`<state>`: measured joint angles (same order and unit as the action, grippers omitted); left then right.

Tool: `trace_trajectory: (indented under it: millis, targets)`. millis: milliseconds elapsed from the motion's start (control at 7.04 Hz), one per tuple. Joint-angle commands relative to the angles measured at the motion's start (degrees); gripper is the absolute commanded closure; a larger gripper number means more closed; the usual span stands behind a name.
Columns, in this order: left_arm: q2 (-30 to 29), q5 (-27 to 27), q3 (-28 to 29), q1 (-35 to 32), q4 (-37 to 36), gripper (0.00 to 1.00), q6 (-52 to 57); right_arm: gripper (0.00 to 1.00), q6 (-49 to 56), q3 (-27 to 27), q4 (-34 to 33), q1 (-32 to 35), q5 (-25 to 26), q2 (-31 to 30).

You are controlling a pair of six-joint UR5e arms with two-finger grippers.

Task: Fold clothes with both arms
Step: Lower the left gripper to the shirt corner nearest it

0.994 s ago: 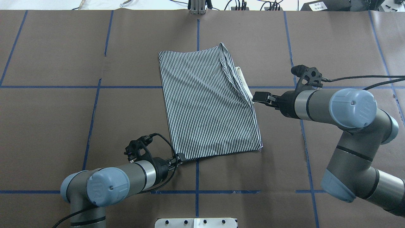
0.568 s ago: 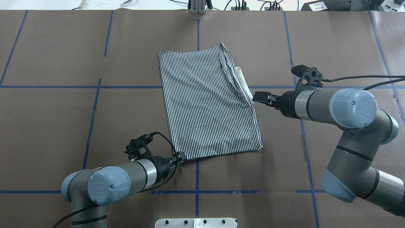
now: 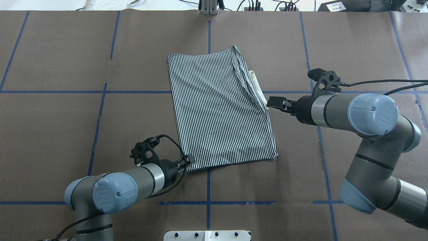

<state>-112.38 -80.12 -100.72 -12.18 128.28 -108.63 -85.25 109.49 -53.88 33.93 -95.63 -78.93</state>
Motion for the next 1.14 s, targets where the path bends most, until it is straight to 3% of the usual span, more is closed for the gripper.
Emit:
trace_trajectory:
  millis: [0, 142, 426, 568, 852, 994]
  targets:
    - [-1.25, -0.04, 1.83, 0.05, 0.04, 0.43, 0.00, 0.00, 0.00, -0.06, 0.00, 0.00, 0.00, 0.01]
    - [-1.35, -0.04, 1.93, 0.05, 0.04, 0.43, 0.08, 0.00, 0.00, -0.06, 0.00, 0.00, 0.00, 0.01]
    - [-1.35, 0.05, 1.93, -0.13, 0.13, 0.66, -0.09, 0.00, 0.00, -0.06, 0.00, 0.00, 0.00, 0.09]
    - [-1.17, 0.05, 1.93, -0.21, 0.39, 1.00, 0.34, 0.00, 0.00, -0.15, 0.00, 0.00, 0.00, 0.01]
    - [-0.91, -0.03, 1.75, -0.13, 0.31, 1.00, 0.52, 0.01, -0.44, -0.15, -0.43, 0.00, 0.00, 0.18]
    - [-0.56, -0.21, 0.97, -0.48, 0.22, 1.00, 3.40, 0.11, -7.14, 0.11, -1.31, -0.52, 0.44, 0.70]
